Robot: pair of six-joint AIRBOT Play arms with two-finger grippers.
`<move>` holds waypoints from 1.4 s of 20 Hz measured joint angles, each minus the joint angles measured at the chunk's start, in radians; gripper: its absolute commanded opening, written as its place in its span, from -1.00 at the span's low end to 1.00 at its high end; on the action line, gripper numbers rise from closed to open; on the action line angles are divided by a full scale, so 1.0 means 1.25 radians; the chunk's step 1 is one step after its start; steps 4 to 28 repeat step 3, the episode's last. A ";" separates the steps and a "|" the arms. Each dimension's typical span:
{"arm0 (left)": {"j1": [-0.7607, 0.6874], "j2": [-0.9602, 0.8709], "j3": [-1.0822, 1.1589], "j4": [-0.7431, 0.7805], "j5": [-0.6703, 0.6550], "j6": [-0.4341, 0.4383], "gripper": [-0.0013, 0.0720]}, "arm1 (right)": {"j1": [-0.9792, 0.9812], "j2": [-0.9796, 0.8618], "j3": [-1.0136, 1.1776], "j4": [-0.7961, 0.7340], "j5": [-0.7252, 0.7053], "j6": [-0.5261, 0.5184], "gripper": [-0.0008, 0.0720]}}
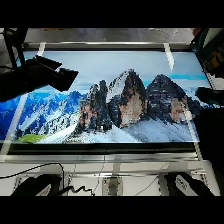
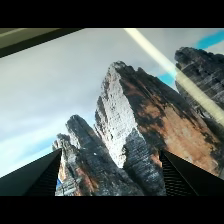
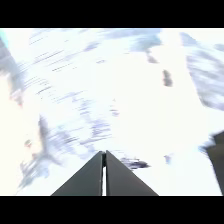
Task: Fold the clothes and pants, and hang the long-sleeved shirts on hangers.
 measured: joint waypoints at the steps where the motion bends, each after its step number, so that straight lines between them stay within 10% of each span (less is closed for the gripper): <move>1: 0.000 0.000 0.000 0.000 0.000 0.000 0.93 | 0.042 0.000 0.000 0.000 0.001 -0.014 -0.87; 28: 0.000 0.000 0.000 0.000 0.000 0.000 0.93 | 0.110 0.000 0.000 -0.002 0.005 -0.035 -0.87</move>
